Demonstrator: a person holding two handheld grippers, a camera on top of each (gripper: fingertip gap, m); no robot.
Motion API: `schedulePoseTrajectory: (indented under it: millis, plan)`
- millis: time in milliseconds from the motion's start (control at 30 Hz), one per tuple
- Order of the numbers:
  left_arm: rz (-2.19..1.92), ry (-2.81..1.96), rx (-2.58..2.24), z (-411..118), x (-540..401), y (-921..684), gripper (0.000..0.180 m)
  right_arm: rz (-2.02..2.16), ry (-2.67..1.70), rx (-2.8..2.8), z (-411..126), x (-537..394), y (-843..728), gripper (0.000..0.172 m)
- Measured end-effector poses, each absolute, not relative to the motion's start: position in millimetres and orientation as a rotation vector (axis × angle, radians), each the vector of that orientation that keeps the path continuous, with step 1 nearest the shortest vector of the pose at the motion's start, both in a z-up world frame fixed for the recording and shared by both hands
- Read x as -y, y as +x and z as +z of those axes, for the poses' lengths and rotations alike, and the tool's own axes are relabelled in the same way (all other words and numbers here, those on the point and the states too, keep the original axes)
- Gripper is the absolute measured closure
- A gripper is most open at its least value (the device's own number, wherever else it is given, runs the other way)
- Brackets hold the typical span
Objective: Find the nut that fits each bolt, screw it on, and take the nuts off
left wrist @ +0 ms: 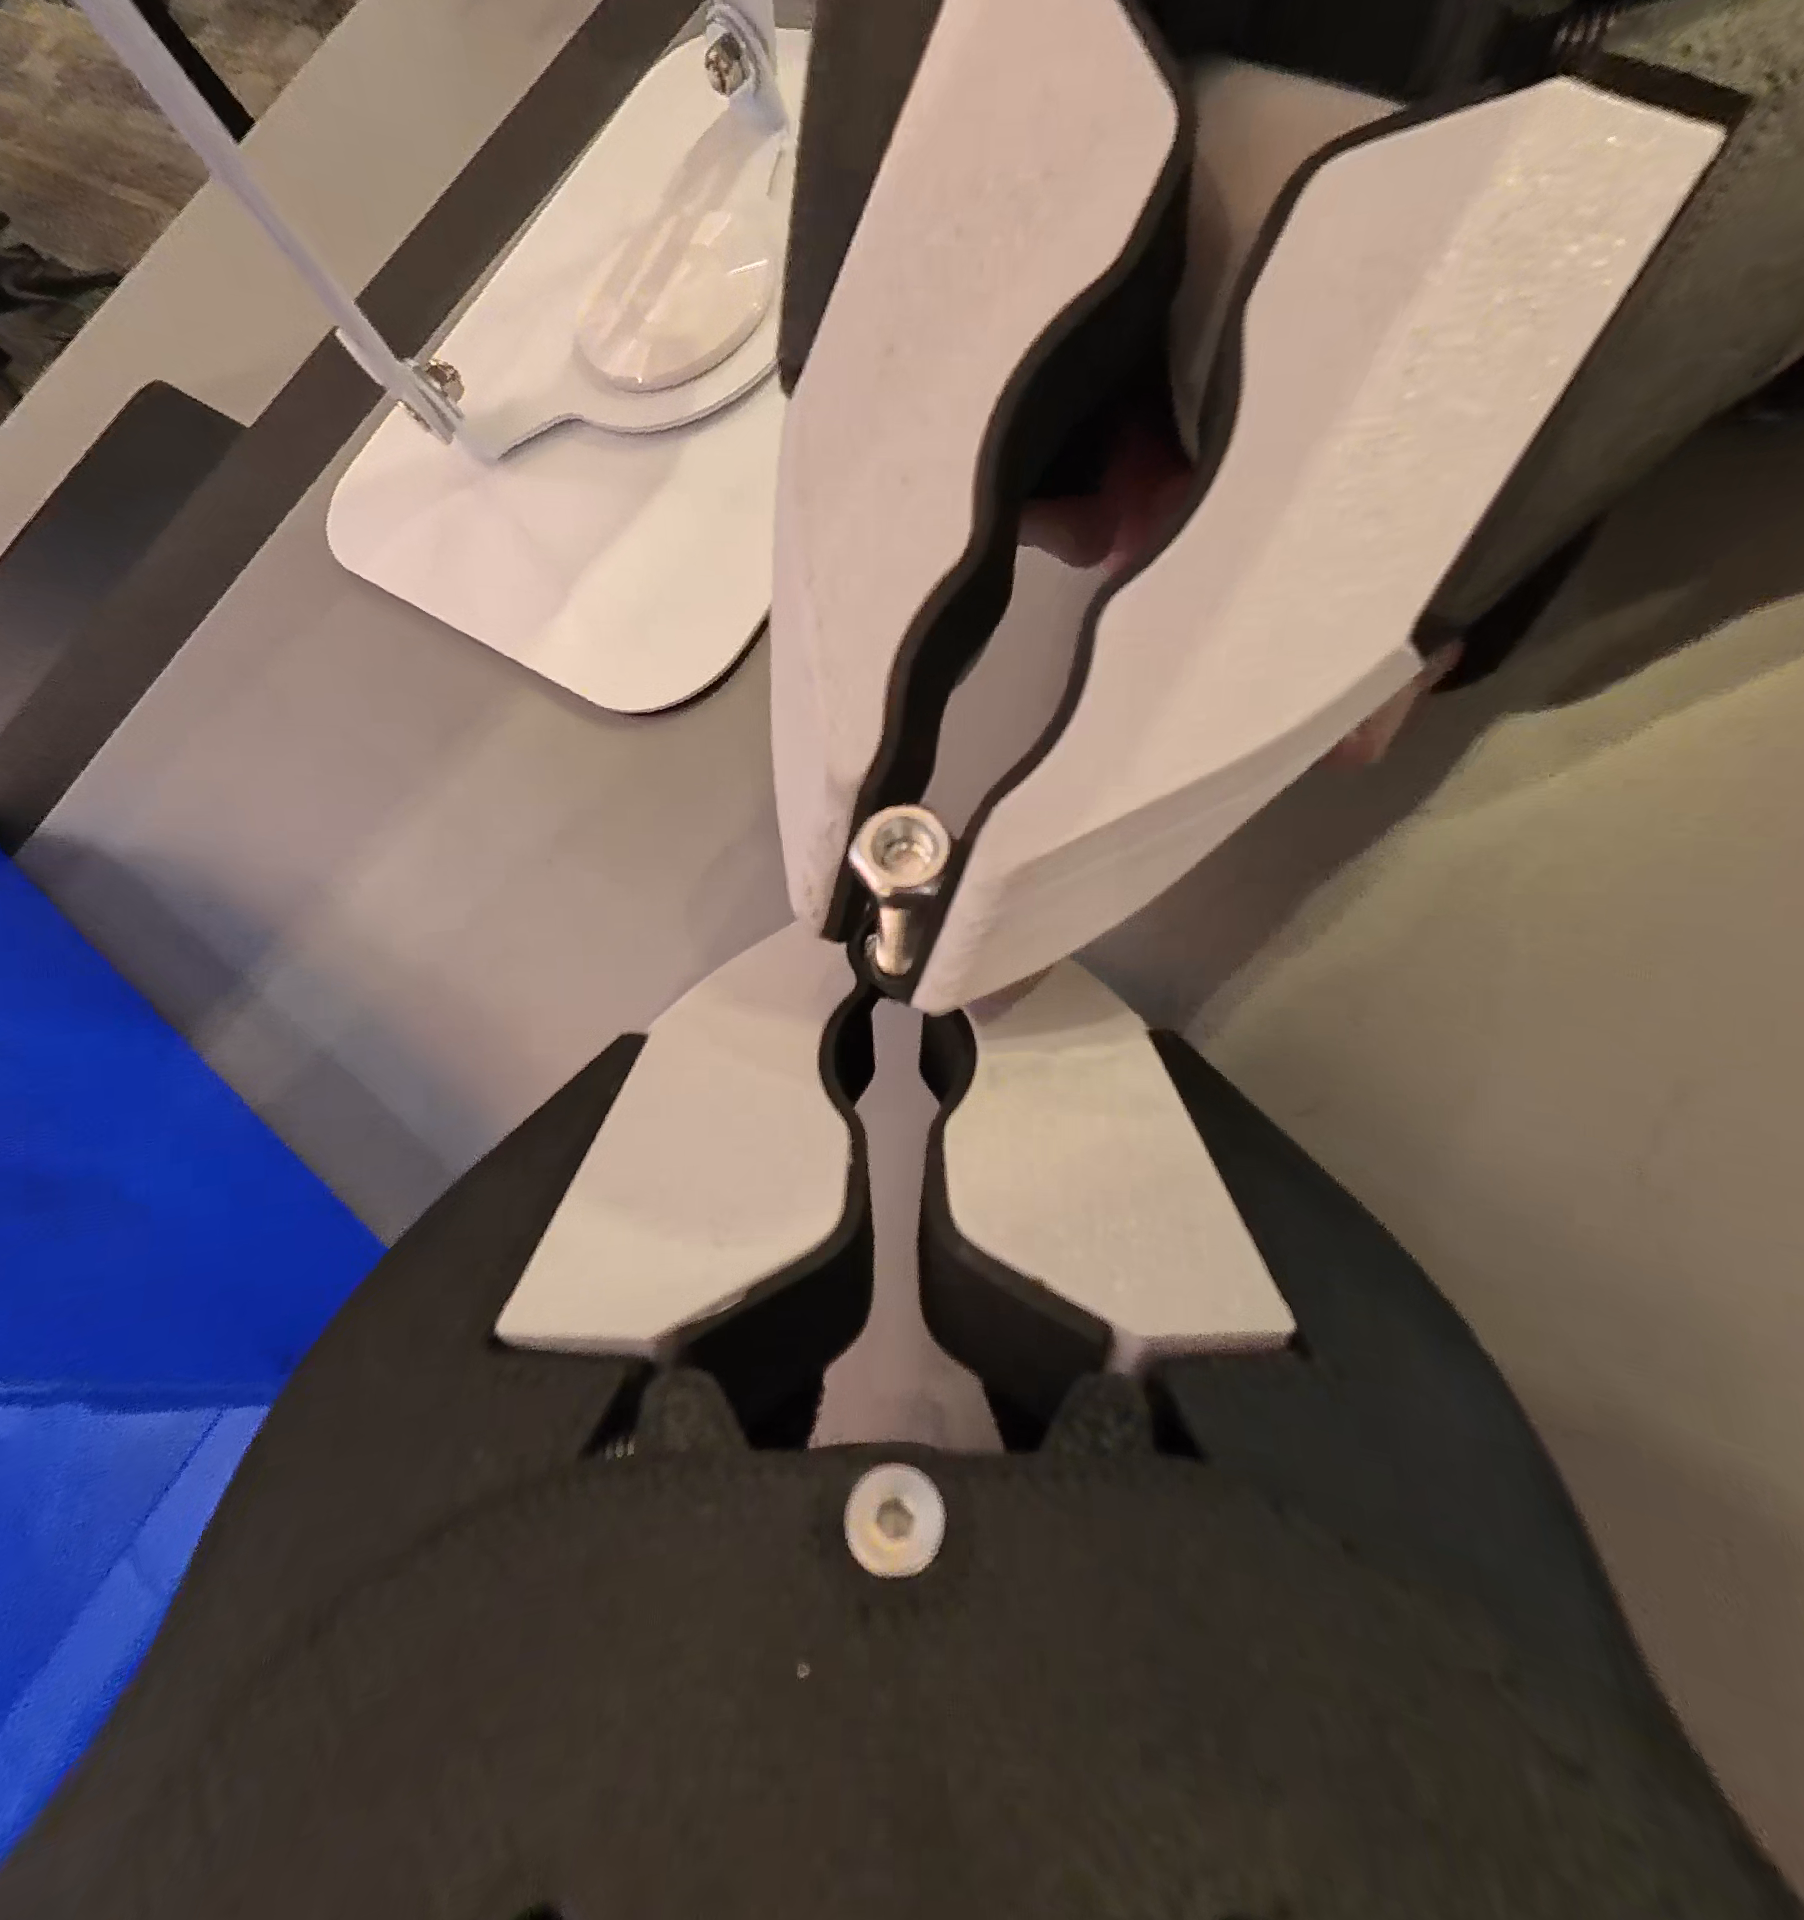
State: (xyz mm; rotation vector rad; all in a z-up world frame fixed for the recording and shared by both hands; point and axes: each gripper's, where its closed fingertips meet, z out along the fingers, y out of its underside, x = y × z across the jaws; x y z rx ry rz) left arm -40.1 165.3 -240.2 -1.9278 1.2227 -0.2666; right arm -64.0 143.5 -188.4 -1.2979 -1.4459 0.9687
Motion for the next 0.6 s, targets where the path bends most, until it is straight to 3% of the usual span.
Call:
schedulePoseTrajectory:
  millis: [600]
  plan:
    - [-0.277,-1.935,-1.206,-240.2,-165.7,-37.5,0.177,0.939,-1.340,1.382,-185.9,-146.5,-66.8,0.155]
